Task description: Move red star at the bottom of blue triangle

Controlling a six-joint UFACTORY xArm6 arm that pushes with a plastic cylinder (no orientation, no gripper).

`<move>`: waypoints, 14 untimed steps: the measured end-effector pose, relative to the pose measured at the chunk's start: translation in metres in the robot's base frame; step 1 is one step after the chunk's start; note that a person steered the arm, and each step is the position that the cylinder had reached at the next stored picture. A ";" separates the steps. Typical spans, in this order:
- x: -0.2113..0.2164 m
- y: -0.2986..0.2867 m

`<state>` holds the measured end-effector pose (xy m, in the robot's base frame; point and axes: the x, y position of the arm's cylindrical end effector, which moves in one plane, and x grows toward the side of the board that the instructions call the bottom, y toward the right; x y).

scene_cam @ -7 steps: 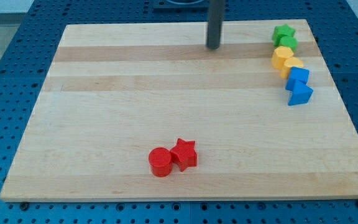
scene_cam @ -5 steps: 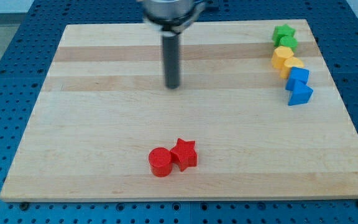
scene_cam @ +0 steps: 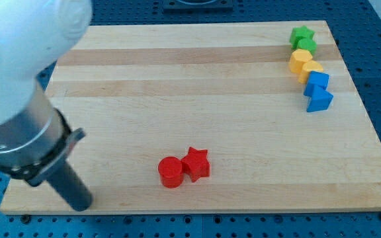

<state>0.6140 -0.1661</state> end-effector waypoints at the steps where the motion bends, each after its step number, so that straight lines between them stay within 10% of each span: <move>1: -0.022 0.041; 4: -0.042 0.172; 7: -0.052 0.161; 14: -0.097 0.348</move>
<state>0.5175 0.1815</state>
